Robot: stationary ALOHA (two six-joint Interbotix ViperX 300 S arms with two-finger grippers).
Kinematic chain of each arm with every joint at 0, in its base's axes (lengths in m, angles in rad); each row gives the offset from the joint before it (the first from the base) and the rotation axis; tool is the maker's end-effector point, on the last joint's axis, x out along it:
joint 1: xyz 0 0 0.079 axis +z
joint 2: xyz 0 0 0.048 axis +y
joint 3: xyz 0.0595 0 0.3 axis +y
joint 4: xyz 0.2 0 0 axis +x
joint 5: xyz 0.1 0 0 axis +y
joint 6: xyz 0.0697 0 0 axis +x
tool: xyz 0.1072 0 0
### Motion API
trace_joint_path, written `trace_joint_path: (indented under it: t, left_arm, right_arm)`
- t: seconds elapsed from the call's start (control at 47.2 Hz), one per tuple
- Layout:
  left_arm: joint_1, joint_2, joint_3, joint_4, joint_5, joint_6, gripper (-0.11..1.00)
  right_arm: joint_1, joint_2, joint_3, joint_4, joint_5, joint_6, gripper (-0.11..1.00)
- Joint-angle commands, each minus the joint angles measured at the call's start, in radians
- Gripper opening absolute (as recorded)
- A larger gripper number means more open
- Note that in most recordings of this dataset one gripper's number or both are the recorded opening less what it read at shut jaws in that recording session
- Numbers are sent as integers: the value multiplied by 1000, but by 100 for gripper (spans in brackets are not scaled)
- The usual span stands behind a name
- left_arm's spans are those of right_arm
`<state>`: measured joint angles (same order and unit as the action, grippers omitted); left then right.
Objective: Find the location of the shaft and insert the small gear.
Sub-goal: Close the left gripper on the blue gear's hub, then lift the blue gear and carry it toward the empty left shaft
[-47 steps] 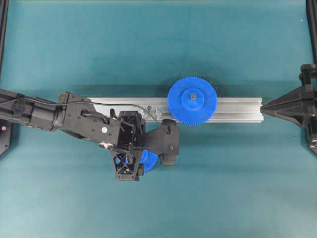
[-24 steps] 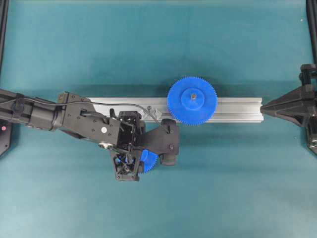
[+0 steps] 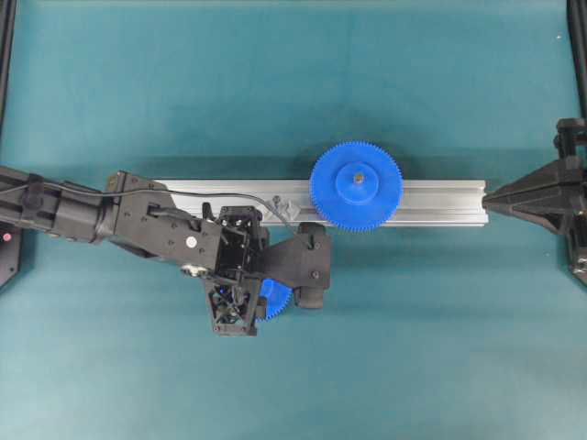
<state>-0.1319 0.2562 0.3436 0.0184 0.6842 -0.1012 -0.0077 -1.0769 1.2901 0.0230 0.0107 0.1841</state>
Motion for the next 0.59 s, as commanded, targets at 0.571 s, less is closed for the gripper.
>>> trace_joint_path:
  t: [0.571]
  left_arm:
    - [6, -97, -46, 2, 54, 2, 63]
  right_arm:
    - [-2, 3, -9, 2, -9, 9, 0]
